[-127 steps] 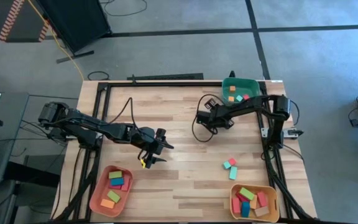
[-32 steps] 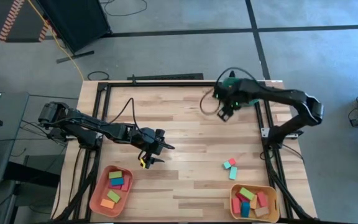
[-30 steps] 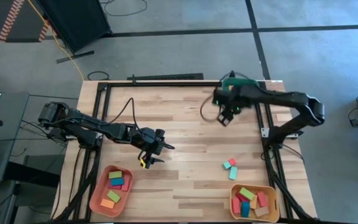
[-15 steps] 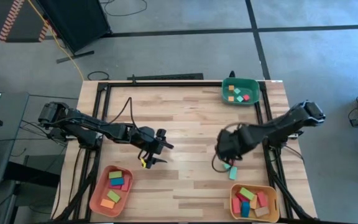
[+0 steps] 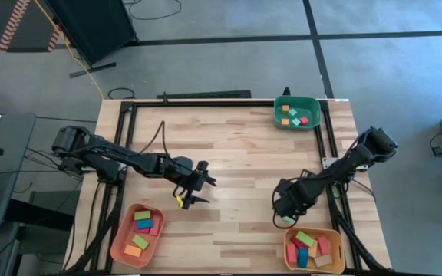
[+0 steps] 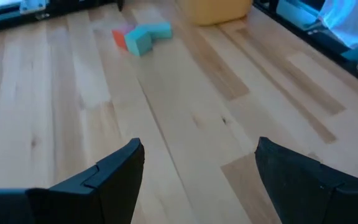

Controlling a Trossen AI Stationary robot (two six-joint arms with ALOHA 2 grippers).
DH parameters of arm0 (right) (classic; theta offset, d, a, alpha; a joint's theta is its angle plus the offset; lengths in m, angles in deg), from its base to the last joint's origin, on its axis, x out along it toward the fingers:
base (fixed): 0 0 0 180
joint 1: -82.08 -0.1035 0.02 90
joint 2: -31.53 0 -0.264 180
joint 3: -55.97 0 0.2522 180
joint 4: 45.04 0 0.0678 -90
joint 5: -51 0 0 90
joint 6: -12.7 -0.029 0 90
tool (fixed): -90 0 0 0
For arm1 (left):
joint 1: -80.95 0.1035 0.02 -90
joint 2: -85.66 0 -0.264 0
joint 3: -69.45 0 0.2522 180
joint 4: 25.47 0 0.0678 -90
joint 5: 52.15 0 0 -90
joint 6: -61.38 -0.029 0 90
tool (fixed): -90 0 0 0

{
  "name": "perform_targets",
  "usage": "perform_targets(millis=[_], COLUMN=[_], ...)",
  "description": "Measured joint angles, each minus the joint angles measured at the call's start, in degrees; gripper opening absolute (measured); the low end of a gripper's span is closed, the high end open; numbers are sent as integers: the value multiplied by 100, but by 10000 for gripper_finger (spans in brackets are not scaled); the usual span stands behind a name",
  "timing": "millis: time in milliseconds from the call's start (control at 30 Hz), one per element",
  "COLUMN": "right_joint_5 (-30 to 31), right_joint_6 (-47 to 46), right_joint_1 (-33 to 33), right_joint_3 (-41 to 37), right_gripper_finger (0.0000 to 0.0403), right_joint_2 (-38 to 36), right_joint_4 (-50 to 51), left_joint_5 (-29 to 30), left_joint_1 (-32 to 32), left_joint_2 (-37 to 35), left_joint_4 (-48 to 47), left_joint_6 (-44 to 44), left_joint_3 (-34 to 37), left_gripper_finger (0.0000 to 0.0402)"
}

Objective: Sort blocks by size
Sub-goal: Put the small orange square block into the blue bin

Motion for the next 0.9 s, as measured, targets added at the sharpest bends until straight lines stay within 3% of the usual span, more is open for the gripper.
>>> perform_targets(millis=[367, 600, 900], right_joint_5=[-36, -22, -7], right_joint_6=[-2, 790, 610], right_joint_1=[41, 262, 393], right_joint_3=[-506, -813, -819], right_gripper_finger=[195, 187, 168], right_joint_2=[0, 0, -15], right_joint_4=[-528, -2669, -1893], left_joint_5=[-3, -6, -140], left_joint_1=[0, 0, -7], left_joint_2=[1467, 1941, 2000], left_joint_4=[416, 375, 196], left_joint_6=[31, 21, 60], left_joint_3=[-704, -1249, -1430], left_gripper_finger=[292, 292, 292])
